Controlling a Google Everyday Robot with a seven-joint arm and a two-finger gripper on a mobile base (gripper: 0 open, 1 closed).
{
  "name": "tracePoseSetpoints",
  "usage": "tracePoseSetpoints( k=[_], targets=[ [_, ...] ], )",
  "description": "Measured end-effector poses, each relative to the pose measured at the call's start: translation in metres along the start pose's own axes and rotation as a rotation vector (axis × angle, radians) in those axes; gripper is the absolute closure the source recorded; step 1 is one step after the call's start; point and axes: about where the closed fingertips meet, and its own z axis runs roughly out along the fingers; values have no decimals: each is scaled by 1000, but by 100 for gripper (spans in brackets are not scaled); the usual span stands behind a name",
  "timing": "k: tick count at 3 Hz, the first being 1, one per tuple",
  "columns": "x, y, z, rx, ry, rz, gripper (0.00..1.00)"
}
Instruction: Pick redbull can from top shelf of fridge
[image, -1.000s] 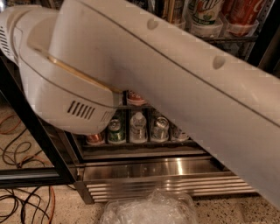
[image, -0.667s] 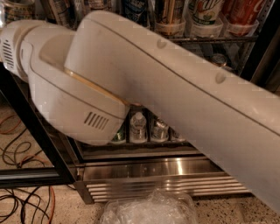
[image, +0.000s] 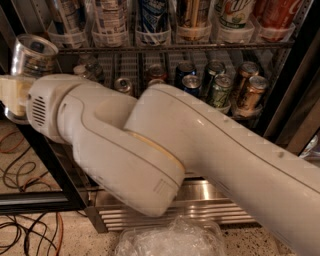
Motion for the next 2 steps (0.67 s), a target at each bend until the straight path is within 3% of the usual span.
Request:
tracePoseSetpoints(
  k=[2],
  targets=[
    [32,-10,-61,32,-3,85,100]
  ],
)
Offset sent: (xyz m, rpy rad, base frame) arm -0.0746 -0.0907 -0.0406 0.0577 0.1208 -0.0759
